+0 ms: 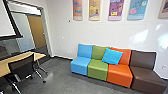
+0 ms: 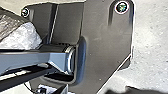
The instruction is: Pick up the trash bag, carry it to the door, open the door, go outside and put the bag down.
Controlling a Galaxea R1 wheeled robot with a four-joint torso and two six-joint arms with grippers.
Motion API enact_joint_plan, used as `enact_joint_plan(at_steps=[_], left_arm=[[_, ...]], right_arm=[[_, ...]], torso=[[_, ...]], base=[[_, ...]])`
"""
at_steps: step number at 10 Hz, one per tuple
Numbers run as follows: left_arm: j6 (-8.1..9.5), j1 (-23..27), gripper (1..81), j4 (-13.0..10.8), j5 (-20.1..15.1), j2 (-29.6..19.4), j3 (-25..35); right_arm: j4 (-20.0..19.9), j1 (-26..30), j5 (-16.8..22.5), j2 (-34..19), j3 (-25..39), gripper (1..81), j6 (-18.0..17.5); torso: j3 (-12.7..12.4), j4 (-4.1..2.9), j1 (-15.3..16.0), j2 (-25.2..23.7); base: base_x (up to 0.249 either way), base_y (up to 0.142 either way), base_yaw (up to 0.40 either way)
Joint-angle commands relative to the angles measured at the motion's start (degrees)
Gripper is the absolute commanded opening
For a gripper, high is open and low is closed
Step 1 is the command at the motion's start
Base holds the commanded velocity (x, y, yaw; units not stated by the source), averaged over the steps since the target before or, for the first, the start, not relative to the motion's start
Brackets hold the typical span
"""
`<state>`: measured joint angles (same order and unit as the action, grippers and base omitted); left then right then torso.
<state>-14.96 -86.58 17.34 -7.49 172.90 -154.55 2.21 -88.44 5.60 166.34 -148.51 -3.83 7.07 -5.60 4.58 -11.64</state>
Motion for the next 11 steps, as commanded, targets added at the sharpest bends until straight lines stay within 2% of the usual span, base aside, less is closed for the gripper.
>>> enact_joint_plan(at_steps=[1,6,11], left_arm=[[-0.60,2.5,1.0,-0.3,-4.6,0.1,0.3],[-1.21,2.6,1.0,-0.3,-4.8,-0.1,0.4],[-1.39,2.6,1.0,-0.4,-5.0,-0.2,0.5]], right_arm=[[0.9,2.6,3.4,-0.7,0.1,81.1,0.2],[1.0,2.7,3.4,-0.4,0.0,81.1,0.2],[0.9,2.7,3.4,-0.1,0.0,81.1,0.2]], torso=[[0.0,0.00,0.0,0.0],[0.0,0.00,0.0,0.0],[0.0,0.00,0.0,0.0]], base=[[0.000,0.000,0.000],[0.000,0.000,0.000],[0.000,0.000,-0.119]])
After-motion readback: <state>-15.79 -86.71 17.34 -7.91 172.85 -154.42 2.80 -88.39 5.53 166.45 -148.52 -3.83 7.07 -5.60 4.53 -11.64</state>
